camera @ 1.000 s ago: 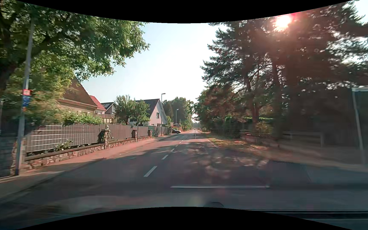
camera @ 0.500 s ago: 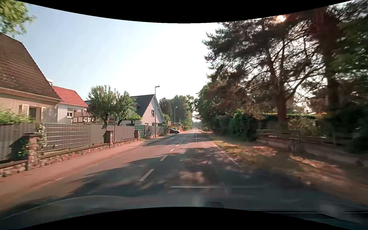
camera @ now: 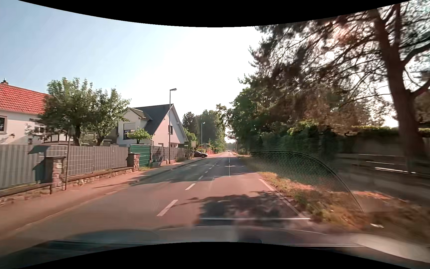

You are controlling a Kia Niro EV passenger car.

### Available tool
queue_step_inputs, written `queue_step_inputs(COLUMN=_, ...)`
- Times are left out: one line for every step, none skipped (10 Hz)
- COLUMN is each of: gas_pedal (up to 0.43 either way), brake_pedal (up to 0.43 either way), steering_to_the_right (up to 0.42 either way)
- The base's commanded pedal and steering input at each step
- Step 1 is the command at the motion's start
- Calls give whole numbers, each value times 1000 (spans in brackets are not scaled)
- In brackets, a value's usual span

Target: Follow the waypoints while adhering to traffic rules and regulations

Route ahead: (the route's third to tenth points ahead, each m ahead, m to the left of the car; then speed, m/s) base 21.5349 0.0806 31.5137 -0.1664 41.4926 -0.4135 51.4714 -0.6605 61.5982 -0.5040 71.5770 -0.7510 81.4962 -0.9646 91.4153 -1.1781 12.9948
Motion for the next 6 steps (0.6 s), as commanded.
queue_step_inputs(gas_pedal=118, brake_pedal=0, steering_to_the_right=-5)
queue_step_inputs(gas_pedal=118, brake_pedal=0, steering_to_the_right=-5)
queue_step_inputs(gas_pedal=118, brake_pedal=0, steering_to_the_right=-6)
queue_step_inputs(gas_pedal=118, brake_pedal=0, steering_to_the_right=-5)
queue_step_inputs(gas_pedal=118, brake_pedal=0, steering_to_the_right=-6)
queue_step_inputs(gas_pedal=118, brake_pedal=0, steering_to_the_right=-5)
